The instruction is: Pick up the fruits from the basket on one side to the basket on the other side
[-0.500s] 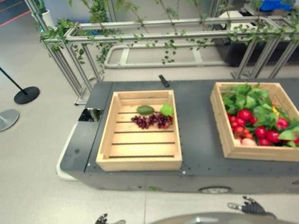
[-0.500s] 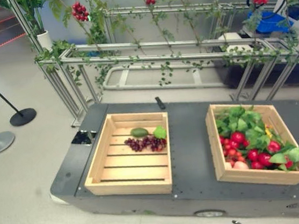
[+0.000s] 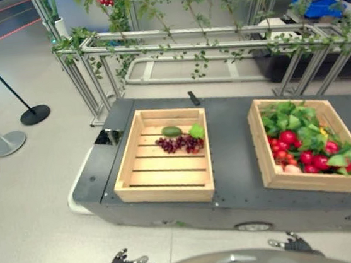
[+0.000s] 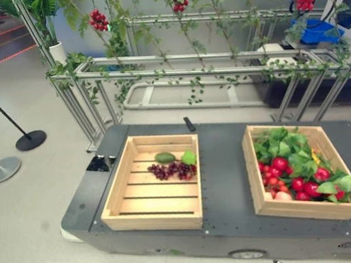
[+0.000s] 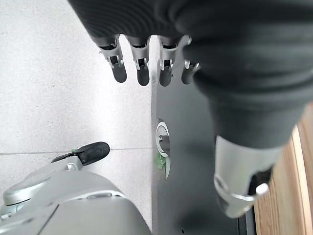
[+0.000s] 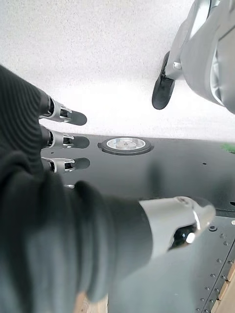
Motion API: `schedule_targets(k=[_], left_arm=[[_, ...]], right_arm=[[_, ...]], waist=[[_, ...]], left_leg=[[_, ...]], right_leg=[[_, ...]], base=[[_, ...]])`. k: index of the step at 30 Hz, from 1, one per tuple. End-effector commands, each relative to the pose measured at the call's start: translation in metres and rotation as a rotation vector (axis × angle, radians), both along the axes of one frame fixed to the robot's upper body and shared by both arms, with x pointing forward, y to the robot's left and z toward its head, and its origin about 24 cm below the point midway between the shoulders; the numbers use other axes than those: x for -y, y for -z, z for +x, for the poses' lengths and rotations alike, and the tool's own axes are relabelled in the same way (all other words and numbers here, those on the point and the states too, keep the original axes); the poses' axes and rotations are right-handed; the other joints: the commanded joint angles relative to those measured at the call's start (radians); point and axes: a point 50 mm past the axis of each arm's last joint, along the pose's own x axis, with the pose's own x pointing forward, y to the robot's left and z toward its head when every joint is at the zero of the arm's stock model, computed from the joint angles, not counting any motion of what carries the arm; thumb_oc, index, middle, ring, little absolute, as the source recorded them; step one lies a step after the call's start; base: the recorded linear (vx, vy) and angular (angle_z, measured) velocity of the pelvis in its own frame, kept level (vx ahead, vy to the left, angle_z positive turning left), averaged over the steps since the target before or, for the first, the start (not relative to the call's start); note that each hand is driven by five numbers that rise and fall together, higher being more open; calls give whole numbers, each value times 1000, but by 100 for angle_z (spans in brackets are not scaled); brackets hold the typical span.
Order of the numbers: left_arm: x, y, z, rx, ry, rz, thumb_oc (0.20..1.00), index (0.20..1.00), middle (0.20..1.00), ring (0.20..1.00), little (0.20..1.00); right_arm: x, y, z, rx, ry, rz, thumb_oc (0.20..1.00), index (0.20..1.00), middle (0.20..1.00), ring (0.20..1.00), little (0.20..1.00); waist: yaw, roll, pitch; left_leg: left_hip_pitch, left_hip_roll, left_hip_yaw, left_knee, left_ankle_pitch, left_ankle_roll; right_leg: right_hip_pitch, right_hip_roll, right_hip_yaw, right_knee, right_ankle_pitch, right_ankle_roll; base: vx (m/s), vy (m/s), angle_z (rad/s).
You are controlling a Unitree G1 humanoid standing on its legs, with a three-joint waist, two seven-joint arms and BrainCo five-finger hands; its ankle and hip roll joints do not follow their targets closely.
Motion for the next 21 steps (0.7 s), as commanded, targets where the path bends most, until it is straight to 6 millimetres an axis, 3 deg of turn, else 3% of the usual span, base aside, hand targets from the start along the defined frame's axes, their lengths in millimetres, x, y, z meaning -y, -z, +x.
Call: schedule_targets(k=[1, 6, 11, 13, 15, 21], left_arm=[[9, -2, 21, 65, -1, -17, 1000, 1000, 1000, 1000, 1000], [10, -3, 25, 84, 14, -13, 1000, 1000, 1000, 1000, 1000], [6, -28, 67, 314, 45, 0, 1000, 1000, 1000, 1000, 1000], [-1, -48, 85, 442, 50, 2, 1000, 1000, 1000, 1000, 1000], [-12, -82, 107, 619, 94, 52, 1000, 1000, 1000, 1000, 1000], [-43, -177, 143, 948, 280, 329, 1000, 1000, 1000, 1000, 1000]], right_arm=[[8, -6, 26, 33, -32, -30, 1000, 1000, 1000, 1000, 1000], [8, -6, 26, 33, -31, -34, 1000, 1000, 1000, 1000, 1000], [11, -8, 28, 51, -22, -43, 1000, 1000, 1000, 1000, 1000], [12, -8, 27, 54, -18, -46, 1000, 1000, 1000, 1000, 1000], [12, -8, 25, 60, -16, -45, 1000, 1000, 1000, 1000, 1000], [9, -6, 17, 41, -34, -14, 1000, 1000, 1000, 1000, 1000]], waist=[[-8, -12, 22], [-9, -14, 22], [-7, -16, 28], [-3, -17, 32], [1, -20, 38], [10, -26, 42]], left_leg=[[9, -38, -7, 5, -61, 16], [10, -37, -5, 5, -62, 16], [6, -36, -6, 5, -59, 15], [5, -36, -6, 5, -58, 15], [6, -35, -7, 5, -59, 14], [5, -36, -7, 5, -66, 12]], right_leg=[[33, -5, -30, 9, -66, 59], [36, -5, -31, 9, -66, 59], [31, -5, -32, 9, -65, 61], [29, -6, -34, 9, -63, 62], [30, -7, -34, 9, -62, 63], [27, -8, -33, 9, -65, 66]], base=[[0, 0, 0], [0, 0, 0], [0, 0, 0], [0, 0, 0], [0, 0, 0], [26, -1, -1]])
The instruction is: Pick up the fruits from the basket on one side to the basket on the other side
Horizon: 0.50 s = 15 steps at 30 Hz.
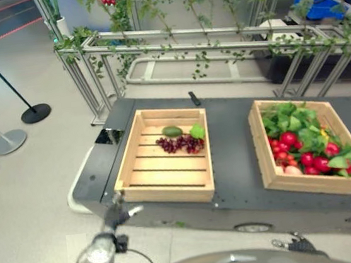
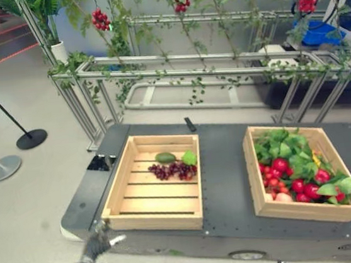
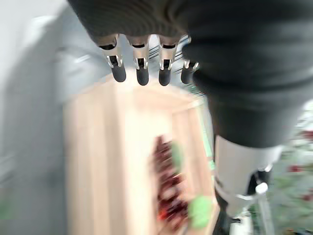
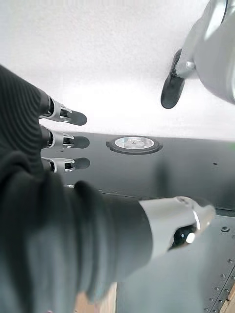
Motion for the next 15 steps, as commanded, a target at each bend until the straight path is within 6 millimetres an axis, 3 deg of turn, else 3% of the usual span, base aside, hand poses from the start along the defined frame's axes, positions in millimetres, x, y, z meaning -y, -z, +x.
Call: schedule_targets(k=[1, 7, 10, 15], left_arm=[[-8, -52, 29, 229, 45, 193, 1000, 1000, 1000, 1000, 1000], [0, -102, 71, 438, 79, 284, 1000, 1000, 1000, 1000, 1000], [11, -132, 102, 538, 108, 364, 1000, 1000, 1000, 1000, 1000], [19, -169, 129, 641, 120, 478, 1000, 1000, 1000, 1000, 1000]], right_arm=[[-1, -2, 22, 30, -42, 8, 1000, 1000, 1000, 1000, 1000], [-2, -5, 35, 55, -103, 9, 1000, 1000, 1000, 1000, 1000], [0, -13, 58, 123, -151, -7, 1000, 1000, 1000, 1000, 1000], [-3, -25, 89, 215, -223, -26, 1000, 1000, 1000, 1000, 1000]], waist=[[8, -21, 35], [-10, -22, 65], [-27, -18, 127], [-49, -16, 197]], left_leg=[[3, -41, -7, 7, -66, 15], [-41, -40, 0, 11, -58, 14], [-120, -39, -1, 59, -55, 18], [-233, -38, 0, 138, -64, 22]], right_leg=[[25, -12, -33, 10, -64, 67], [-27, -11, -22, 18, -52, 67], [-108, -21, -14, 77, -55, 60], [-224, -35, -2, 158, -63, 57]], base=[[35, 1, -2], [-23, 2, -3], [-128, 16, -13], [-109, 19, -6]])
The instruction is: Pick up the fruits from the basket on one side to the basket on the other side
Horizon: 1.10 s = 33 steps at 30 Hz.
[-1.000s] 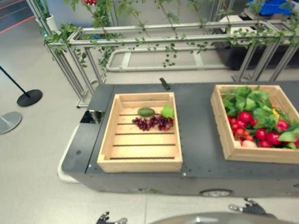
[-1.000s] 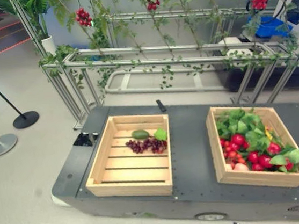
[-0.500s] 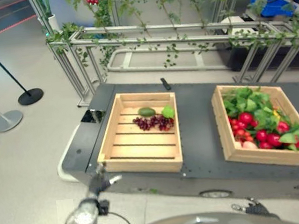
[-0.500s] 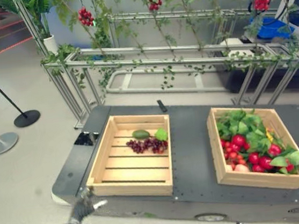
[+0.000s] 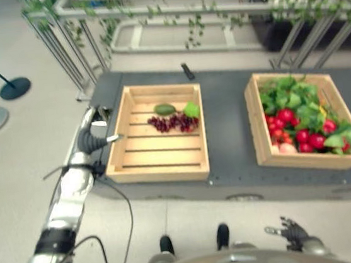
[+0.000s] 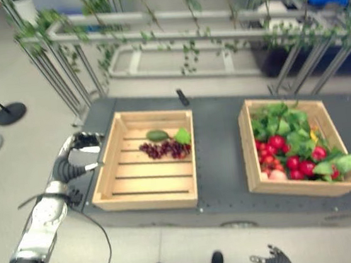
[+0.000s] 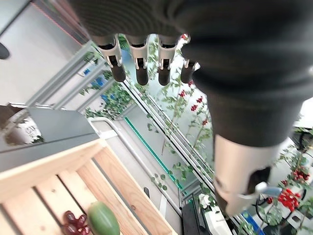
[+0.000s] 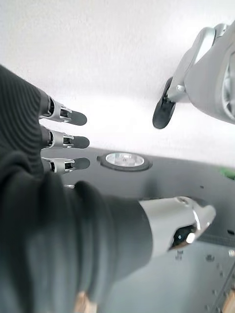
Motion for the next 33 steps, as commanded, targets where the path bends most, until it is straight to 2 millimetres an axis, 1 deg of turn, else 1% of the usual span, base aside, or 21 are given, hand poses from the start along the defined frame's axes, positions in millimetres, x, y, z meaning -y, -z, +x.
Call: schedule_targets(k=[1, 2, 4, 5, 6, 7, 8, 9, 10, 12, 14, 15, 17, 18, 19, 24, 27, 31, 33], left_arm=[[-2, -53, 25, 190, -31, 123, 1000, 1000, 1000, 1000, 1000], [-1, -61, 29, 211, -32, 135, 1000, 1000, 1000, 1000, 1000], [2, -73, 40, 236, -42, 165, 1000, 1000, 1000, 1000, 1000], [1, -76, 44, 236, -52, 186, 1000, 1000, 1000, 1000, 1000], [2, -77, 44, 237, -51, 187, 1000, 1000, 1000, 1000, 1000], [4, -86, 51, 258, -59, 206, 1000, 1000, 1000, 1000, 1000], [5, -91, 54, 266, -64, 220, 1000, 1000, 1000, 1000, 1000], [4, -100, 57, 283, -73, 262, 1000, 1000, 1000, 1000, 1000], [5, -100, 57, 283, -72, 262, 1000, 1000, 1000, 1000, 1000], [3, -111, 61, 304, -94, 301, 1000, 1000, 1000, 1000, 1000], [1, -113, 62, 305, -103, 311, 1000, 1000, 1000, 1000, 1000], [-2, -116, 62, 308, -115, 327, 1000, 1000, 1000, 1000, 1000], [-3, -124, 64, 329, -128, 353, 1000, 1000, 1000, 1000, 1000], [-5, -127, 63, 334, -140, 365, 1000, 1000, 1000, 1000, 1000], [-9, -129, 64, 336, -157, 376, 1000, 1000, 1000, 1000, 1000], [-17, -145, 63, 367, -193, 420, 1000, 1000, 1000, 1000, 1000], [-23, -150, 62, 367, -217, 426, 1000, 1000, 1000, 1000, 1000], [-24, -158, 62, 374, -219, 464, 1000, 1000, 1000, 1000, 1000], [-21, -162, 63, 385, -216, 471, 1000, 1000, 1000, 1000, 1000]], right_arm=[[4, -18, 41, 120, -123, -58, 1000, 1000, 1000, 1000, 1000], [4, -22, 47, 141, -136, -67, 1000, 1000, 1000, 1000, 1000], [2, -28, 58, 180, -158, -74, 1000, 1000, 1000, 1000, 1000], [2, -31, 63, 202, -179, -83, 1000, 1000, 1000, 1000, 1000], [2, -31, 64, 203, -178, -82, 1000, 1000, 1000, 1000, 1000], [3, -36, 72, 229, -194, -102, 1000, 1000, 1000, 1000, 1000], [3, -40, 78, 249, -203, -111, 1000, 1000, 1000, 1000, 1000], [2, -48, 90, 297, -228, -125, 1000, 1000, 1000, 1000, 1000], [1, -48, 90, 298, -228, -125, 1000, 1000, 1000, 1000, 1000], [-1, -63, 107, 384, -258, -139, 1000, 1000, 1000, 1000, 1000], [-2, -66, 110, 405, -257, -141, 1000, 1000, 1000, 1000, 1000], [-3, -72, 116, 441, -263, -137, 1000, 1000, 1000, 1000, 1000], [-5, -79, 122, 482, -273, -140, 1000, 1000, 1000, 1000, 1000], [-7, -84, 126, 514, -281, -140, 1000, 1000, 1000, 1000, 1000], [-8, -89, 129, 542, -285, -138, 1000, 1000, 1000, 1000, 1000], [-11, -105, 141, 637, -275, -140, 1000, 1000, 1000, 1000, 1000], [-12, -113, 146, 684, -256, -136, 1000, 1000, 1000, 1000, 1000], [-13, -121, 151, 731, -259, -133, 1000, 1000, 1000, 1000, 1000], [-13, -123, 153, 744, -244, -134, 1000, 1000, 1000, 1000, 1000]], waist=[[-31, -9, 71], [-36, -10, 80], [-46, -8, 102], [-55, -9, 115], [-54, -9, 115], [-62, -10, 137], [-66, -11, 149], [-77, -15, 175], [-76, -15, 174], [-90, -24, 203], [-94, -27, 211], [-100, -31, 218], [-107, -36, 232], [-110, -34, 240], [-116, -36, 247], [-130, -42, 274], [-134, -40, 284], [-137, -40, 300], [-137, -38, 308]], left_leg=[[-82, -26, -24, 137, -110, 9], [-106, -24, -24, 148, -105, 8], [-157, -18, -22, 185, -113, 6], [-174, -19, -19, 196, -114, 6], [-176, -19, -19, 198, -115, 6], [-210, -13, -15, 220, -117, 4], [-234, -7, -10, 240, -121, 4], [-277, 2, -7, 281, -131, 6], [-280, 3, -7, 283, -132, 7], [-348, 20, 7, 337, -146, 12], [-373, 26, 9, 356, -149, 13], [-400, 30, 11, 376, -154, 15], [-447, 40, 10, 412, -163, 17], [-459, 47, -3, 435, -194, 10], [-488, 52, -5, 461, -203, 12], [-599, 65, -8, 555, -233, 25], [-650, 74, -9, 603, -246, 29], [-700, 76, -16, 647, -262, 35], [-730, 78, -22, 674, -269, 36]], right_leg=[[-71, -35, -25, 168, -126, 74], [-92, -41, -24, 174, -122, 73], [-138, -49, -21, 201, -129, 74], [-156, -47, -18, 204, -127, 74], [-158, -47, -18, 205, -127, 74], [-195, -49, -14, 217, -125, 72], [-220, -51, -8, 230, -126, 72], [-266, -55, 3, 266, -128, 70], [-269, -55, 3, 268, -128, 70], [-346, -62, 18, 312, -129, 68], [-368, -63, 22, 321, -130, 68], [-392, -64, 25, 333, -130, 69], [-435, -63, 31, 355, -131, 68], [-447, -56, 42, 375, -155, 77], [-476, -54, 45, 396, -161, 75], [-588, -50, 61, 482, -181, 70], [-639, -52, 64, 524, -191, 66], [-693, -51, 68, 573, -209, 63], [-715, -56, 68, 593, -215, 62]], base=[[-120, 11, -9], [-81, -3, -13], [-61, -4, -7], [-46, -1, -4], [-50, -13, -9], [-61, -11, -19], [-108, -18, -28], [-77, -9, -24], [-73, -4, -16], [-68, 11, -7], [-48, -4, -14], [-58, -13, -21], [-14, -12, -13], [24, -8, -6], [21, -3, -6], [-44, -8, -11], [-8, -1, -2], [-20, -15, -5], [-19, -32, -6]])
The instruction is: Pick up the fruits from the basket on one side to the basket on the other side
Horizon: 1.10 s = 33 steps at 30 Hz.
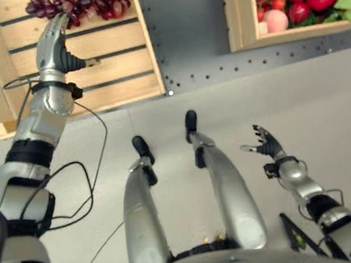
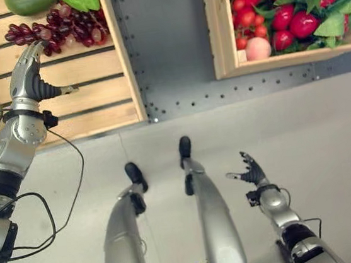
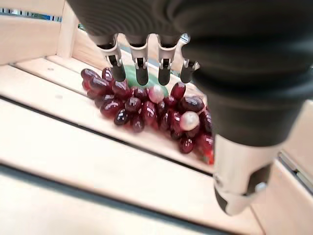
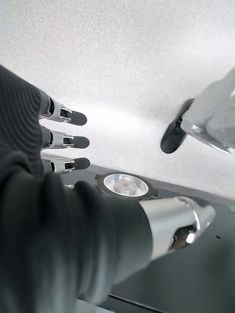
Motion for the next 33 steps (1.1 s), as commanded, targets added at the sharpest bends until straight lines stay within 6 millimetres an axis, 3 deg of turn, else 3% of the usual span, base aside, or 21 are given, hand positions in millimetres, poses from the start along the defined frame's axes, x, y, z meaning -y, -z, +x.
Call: schedule_targets(k=[1, 10, 17, 23, 33], left_arm=[[-8, -24, -6, 89, -32, 36, 1000, 1000, 1000, 1000, 1000], [-16, -21, -3, 56, -93, 96, 1000, 1000, 1000, 1000, 1000], [-10, -55, -12, 195, -74, 135, 1000, 1000, 1000, 1000, 1000], [-13, -68, -15, 254, -94, 129, 1000, 1000, 1000, 1000, 1000], [-11, -66, -24, 312, -67, 154, 1000, 1000, 1000, 1000, 1000]], right_arm=[[3, -3, -7, 49, 13, 22, 1000, 1000, 1000, 1000, 1000], [0, -5, -6, 64, 1, 33, 1000, 1000, 1000, 1000, 1000], [1, 4, -13, 23, 2, 43, 1000, 1000, 1000, 1000, 1000], [-2, 4, -11, 19, -19, 39, 1000, 1000, 1000, 1000, 1000], [1, 6, -13, 5, -18, 44, 1000, 1000, 1000, 1000, 1000]], waist=[[2, 5, -34], [-3, -2, -30], [1, 5, -55], [1, 1, -75], [13, 5, -95]], left_leg=[[1, -23, -21, 60, -97, 27], [-64, -19, -28, 113, -114, 35], [-82, -24, -43, 107, -113, 28], [-82, -24, -42, 74, -100, 27], [-69, -28, -47, 51, -91, 19]], right_leg=[[24, -42, -12, 101, -146, 133], [-45, -44, -6, 158, -168, 123], [-57, -45, -14, 148, -171, 122], [-62, -46, -17, 129, -162, 127], [-53, -44, -17, 110, -163, 124]], base=[[0, 0, 0], [-5, -4, 1], [5, -10, 2], [3, -3, 1], [0, 0, 0]])
